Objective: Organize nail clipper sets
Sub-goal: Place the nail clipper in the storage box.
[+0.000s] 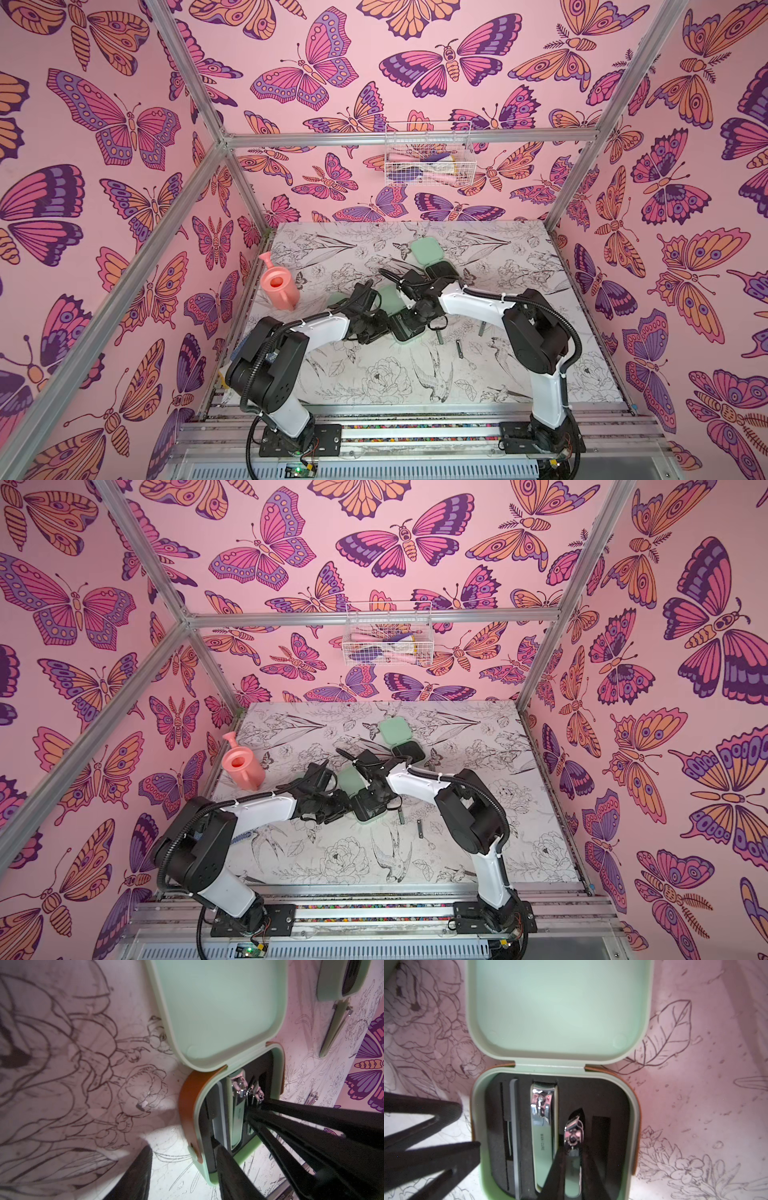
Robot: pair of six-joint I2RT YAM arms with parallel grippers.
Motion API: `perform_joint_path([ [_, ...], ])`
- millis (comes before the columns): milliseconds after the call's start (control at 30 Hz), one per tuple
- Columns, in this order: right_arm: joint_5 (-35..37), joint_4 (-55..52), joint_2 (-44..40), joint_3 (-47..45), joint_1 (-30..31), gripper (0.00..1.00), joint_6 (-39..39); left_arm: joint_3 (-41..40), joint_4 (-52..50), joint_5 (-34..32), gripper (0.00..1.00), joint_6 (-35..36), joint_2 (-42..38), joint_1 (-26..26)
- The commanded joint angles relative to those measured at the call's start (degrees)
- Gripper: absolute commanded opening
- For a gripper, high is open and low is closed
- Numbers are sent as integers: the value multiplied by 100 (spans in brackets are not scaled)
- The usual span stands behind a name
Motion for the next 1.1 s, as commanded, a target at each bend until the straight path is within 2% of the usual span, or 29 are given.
perform_joint_path([
  [0, -11, -88, 242, 102, 108, 3, 227, -126, -113, -1, 53, -24, 152, -25],
  [333, 89, -197, 327, -21, 155, 4, 307, -142, -113, -2, 53, -29, 143, -25],
  [767, 288, -522, 199, 428, 155, 23, 168, -153, -113, 5, 53, -29, 125, -25],
  [1067, 169, -524, 194, 537, 155, 26, 180, -145, -113, 0, 53, -20, 125, -25],
])
